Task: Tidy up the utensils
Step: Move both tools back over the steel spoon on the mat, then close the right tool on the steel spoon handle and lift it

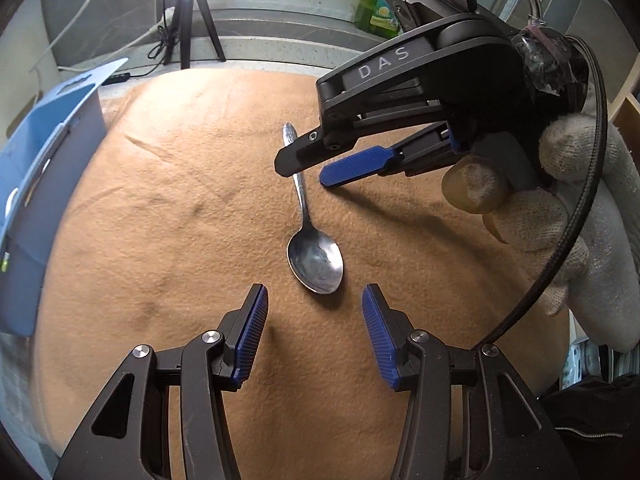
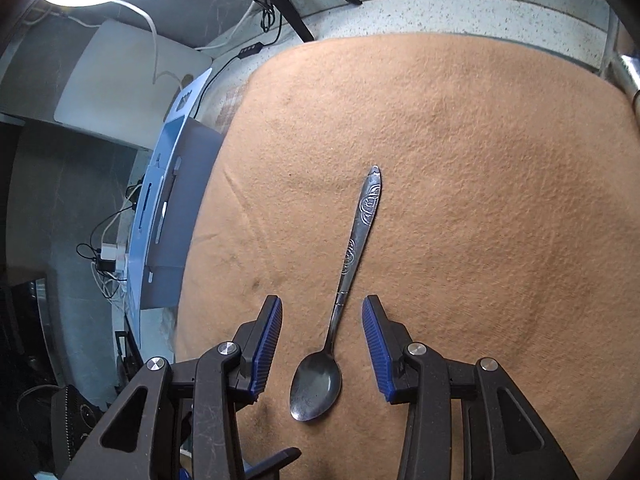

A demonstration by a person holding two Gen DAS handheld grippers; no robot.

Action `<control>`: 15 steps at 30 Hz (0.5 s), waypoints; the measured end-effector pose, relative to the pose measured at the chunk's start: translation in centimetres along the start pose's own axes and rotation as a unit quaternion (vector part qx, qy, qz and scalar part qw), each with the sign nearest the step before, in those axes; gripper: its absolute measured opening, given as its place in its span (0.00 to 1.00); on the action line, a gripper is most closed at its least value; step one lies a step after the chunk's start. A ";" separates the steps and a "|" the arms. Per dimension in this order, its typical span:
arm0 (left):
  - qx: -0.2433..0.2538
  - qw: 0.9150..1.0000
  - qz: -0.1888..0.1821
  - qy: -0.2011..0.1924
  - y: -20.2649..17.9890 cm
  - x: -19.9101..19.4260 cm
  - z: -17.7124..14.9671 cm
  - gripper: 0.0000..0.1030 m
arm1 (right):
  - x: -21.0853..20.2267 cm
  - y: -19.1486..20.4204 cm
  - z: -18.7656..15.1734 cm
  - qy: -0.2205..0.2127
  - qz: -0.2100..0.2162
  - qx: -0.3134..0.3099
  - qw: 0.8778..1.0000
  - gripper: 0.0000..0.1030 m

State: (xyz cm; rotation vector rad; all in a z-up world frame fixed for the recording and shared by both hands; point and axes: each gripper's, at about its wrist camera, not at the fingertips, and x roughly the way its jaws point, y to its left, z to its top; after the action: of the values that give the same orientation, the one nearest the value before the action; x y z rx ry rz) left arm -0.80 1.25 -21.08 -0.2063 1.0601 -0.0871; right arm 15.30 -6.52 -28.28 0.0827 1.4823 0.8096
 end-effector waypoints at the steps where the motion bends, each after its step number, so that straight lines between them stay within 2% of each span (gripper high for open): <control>1: 0.002 1.000 0.003 -0.001 -0.1 0.1 0.0 0.46 | 0.2 -0.1 0.1 -0.001 -0.001 0.002 1.000 0.37; 6: 0.021 1.000 0.007 0.000 -0.8 1.0 -0.1 0.43 | 0.7 -0.1 0.4 -0.004 -0.005 0.005 1.000 0.32; 13: 0.033 0.999 0.012 -0.006 -0.9 1.7 0.2 0.28 | 1.5 0.8 0.5 -0.013 -0.034 -0.007 0.999 0.28; 15: 0.037 0.999 0.009 -0.002 -1.0 1.6 0.1 0.28 | 1.7 1.2 0.5 -0.015 -0.047 -0.017 0.999 0.26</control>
State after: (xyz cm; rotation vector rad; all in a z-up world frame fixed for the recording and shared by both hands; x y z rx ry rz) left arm 0.14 0.04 -22.21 -0.1302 1.0535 -0.1094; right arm 15.03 -4.55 -29.00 -0.0012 1.4325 0.7546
